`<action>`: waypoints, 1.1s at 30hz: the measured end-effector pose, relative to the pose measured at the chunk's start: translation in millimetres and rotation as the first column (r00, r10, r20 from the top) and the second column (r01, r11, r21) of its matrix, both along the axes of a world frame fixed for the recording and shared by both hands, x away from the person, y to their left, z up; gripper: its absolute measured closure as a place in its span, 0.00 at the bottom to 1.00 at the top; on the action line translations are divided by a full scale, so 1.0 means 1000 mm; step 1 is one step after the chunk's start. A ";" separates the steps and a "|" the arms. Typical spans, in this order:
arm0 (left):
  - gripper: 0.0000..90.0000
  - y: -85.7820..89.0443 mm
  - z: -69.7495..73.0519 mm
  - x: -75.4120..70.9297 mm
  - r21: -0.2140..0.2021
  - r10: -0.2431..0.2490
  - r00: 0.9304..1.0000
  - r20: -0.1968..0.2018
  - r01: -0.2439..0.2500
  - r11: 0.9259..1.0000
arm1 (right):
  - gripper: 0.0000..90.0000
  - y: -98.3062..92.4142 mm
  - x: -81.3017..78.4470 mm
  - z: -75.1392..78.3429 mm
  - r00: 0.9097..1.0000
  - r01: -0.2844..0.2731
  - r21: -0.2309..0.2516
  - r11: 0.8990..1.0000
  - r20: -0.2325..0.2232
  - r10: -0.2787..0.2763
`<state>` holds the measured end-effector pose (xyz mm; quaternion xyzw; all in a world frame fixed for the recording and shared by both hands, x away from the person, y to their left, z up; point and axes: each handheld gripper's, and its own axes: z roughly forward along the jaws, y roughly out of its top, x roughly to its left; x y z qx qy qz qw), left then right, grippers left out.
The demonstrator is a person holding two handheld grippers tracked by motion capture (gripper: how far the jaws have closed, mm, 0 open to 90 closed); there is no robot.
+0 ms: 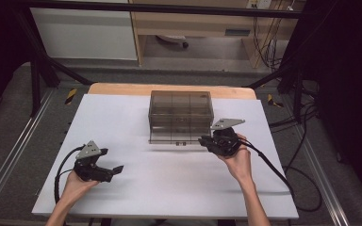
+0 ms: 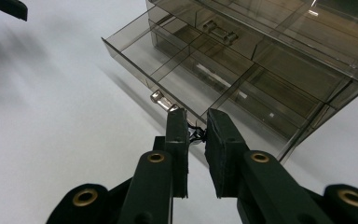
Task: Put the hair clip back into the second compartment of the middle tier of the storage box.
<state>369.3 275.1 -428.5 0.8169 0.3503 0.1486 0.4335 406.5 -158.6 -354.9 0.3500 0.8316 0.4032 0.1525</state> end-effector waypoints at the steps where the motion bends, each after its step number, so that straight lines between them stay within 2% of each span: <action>1: 0.04 0.000 0.000 0.000 0.000 0.000 1.000 -0.001 0.000 1.000 | 0.88 0.001 0.001 0.000 1.000 0.000 0.001 1.000 0.001 0.000; 33: 0.04 0.000 0.000 0.000 0.000 -0.002 1.000 -0.001 0.002 1.000 | 0.88 0.018 0.019 0.004 1.000 0.027 0.011 1.000 0.013 -0.027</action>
